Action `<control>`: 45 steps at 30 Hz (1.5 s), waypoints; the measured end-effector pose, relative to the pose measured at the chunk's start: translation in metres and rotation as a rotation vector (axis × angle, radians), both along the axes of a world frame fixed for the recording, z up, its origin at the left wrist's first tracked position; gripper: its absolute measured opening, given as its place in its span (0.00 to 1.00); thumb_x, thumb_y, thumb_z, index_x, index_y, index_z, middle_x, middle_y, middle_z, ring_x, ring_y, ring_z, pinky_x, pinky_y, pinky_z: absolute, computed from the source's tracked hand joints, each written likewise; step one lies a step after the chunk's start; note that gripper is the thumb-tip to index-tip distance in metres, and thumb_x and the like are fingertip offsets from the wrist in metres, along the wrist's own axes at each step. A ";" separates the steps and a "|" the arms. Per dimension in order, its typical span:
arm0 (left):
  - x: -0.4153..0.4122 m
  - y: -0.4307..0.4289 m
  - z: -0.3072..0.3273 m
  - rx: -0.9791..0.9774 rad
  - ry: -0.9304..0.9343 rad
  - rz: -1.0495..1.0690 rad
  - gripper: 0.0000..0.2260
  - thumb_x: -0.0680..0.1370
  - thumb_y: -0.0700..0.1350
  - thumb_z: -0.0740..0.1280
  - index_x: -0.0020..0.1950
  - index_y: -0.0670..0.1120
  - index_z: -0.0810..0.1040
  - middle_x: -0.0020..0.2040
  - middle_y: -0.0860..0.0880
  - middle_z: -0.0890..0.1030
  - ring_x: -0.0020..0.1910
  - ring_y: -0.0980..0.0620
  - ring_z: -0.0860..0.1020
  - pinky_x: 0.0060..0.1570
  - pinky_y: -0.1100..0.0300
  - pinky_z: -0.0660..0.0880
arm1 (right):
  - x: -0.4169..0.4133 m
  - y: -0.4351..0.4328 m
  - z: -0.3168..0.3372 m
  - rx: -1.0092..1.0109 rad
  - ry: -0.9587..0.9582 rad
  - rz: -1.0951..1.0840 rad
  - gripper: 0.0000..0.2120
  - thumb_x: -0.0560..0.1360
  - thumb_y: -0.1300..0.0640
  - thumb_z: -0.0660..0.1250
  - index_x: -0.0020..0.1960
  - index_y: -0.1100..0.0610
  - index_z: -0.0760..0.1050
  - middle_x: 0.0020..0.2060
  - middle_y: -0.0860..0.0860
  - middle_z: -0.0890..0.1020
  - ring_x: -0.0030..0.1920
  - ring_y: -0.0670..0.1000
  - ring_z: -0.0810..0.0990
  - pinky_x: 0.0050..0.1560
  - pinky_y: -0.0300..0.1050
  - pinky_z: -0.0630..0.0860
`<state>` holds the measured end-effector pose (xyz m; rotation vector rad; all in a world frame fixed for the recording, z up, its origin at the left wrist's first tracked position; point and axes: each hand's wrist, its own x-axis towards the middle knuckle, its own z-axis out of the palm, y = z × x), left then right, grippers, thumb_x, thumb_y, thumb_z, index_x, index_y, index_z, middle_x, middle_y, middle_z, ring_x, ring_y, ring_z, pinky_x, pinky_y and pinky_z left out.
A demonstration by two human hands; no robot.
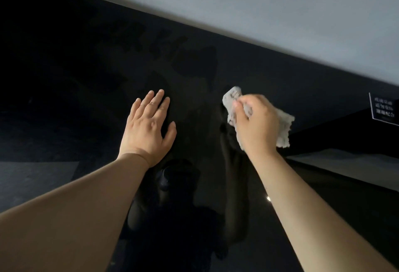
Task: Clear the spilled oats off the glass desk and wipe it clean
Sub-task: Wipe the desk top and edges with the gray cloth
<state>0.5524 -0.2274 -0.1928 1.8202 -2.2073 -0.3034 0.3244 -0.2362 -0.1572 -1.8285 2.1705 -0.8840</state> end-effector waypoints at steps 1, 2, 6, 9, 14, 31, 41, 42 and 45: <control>0.000 0.000 0.000 -0.003 0.000 0.000 0.29 0.78 0.57 0.50 0.75 0.44 0.64 0.77 0.47 0.60 0.78 0.49 0.54 0.76 0.52 0.47 | 0.001 -0.009 -0.007 0.020 0.032 -0.047 0.05 0.77 0.54 0.65 0.47 0.54 0.79 0.46 0.48 0.80 0.47 0.52 0.78 0.43 0.44 0.72; 0.001 0.000 -0.001 -0.006 0.000 0.002 0.29 0.78 0.57 0.50 0.75 0.44 0.64 0.77 0.47 0.60 0.77 0.49 0.54 0.76 0.52 0.48 | 0.005 -0.012 -0.016 0.025 0.055 -0.084 0.05 0.77 0.54 0.66 0.47 0.53 0.79 0.46 0.48 0.80 0.47 0.52 0.77 0.42 0.46 0.73; 0.001 -0.001 -0.002 -0.009 0.001 -0.005 0.29 0.78 0.56 0.50 0.75 0.43 0.64 0.77 0.46 0.61 0.77 0.48 0.54 0.76 0.50 0.49 | 0.037 0.032 -0.027 -0.056 0.025 0.010 0.03 0.76 0.57 0.67 0.44 0.54 0.77 0.43 0.47 0.79 0.44 0.51 0.76 0.44 0.43 0.71; 0.000 0.000 -0.002 -0.009 -0.002 -0.005 0.29 0.78 0.56 0.50 0.75 0.43 0.64 0.77 0.46 0.61 0.77 0.48 0.55 0.76 0.50 0.49 | 0.051 0.091 -0.017 0.055 -0.100 0.232 0.06 0.77 0.53 0.64 0.44 0.53 0.78 0.43 0.44 0.79 0.45 0.46 0.76 0.48 0.41 0.72; 0.000 0.000 -0.001 -0.011 0.013 -0.009 0.29 0.78 0.56 0.50 0.75 0.43 0.64 0.77 0.46 0.61 0.77 0.48 0.54 0.76 0.50 0.49 | 0.029 0.073 0.012 -0.028 -0.201 0.168 0.07 0.74 0.53 0.65 0.44 0.54 0.80 0.41 0.45 0.81 0.42 0.46 0.78 0.45 0.38 0.72; 0.001 -0.001 0.001 0.000 0.004 -0.010 0.29 0.78 0.56 0.50 0.75 0.43 0.65 0.77 0.46 0.61 0.77 0.48 0.55 0.76 0.50 0.49 | 0.045 0.092 0.004 0.198 -0.242 0.313 0.05 0.75 0.53 0.65 0.42 0.51 0.79 0.40 0.42 0.79 0.44 0.43 0.78 0.47 0.40 0.74; 0.000 0.001 0.000 -0.001 0.013 -0.004 0.30 0.78 0.57 0.49 0.75 0.44 0.64 0.78 0.47 0.59 0.78 0.49 0.53 0.76 0.52 0.47 | 0.008 0.005 0.038 0.401 -0.537 -0.113 0.20 0.74 0.39 0.66 0.61 0.48 0.74 0.59 0.46 0.76 0.55 0.44 0.76 0.46 0.32 0.70; 0.000 0.001 0.000 -0.002 0.010 -0.003 0.30 0.78 0.57 0.49 0.75 0.44 0.64 0.78 0.47 0.59 0.78 0.49 0.53 0.76 0.52 0.47 | 0.010 0.010 0.037 0.336 -0.436 -0.130 0.27 0.73 0.38 0.66 0.67 0.49 0.70 0.65 0.47 0.71 0.63 0.47 0.71 0.53 0.36 0.68; 0.000 0.000 -0.001 -0.003 0.011 -0.008 0.30 0.77 0.58 0.48 0.75 0.44 0.64 0.78 0.47 0.59 0.78 0.48 0.53 0.76 0.52 0.46 | 0.018 0.038 0.029 0.092 0.020 -0.147 0.36 0.71 0.40 0.69 0.73 0.54 0.63 0.72 0.55 0.64 0.72 0.56 0.60 0.62 0.49 0.69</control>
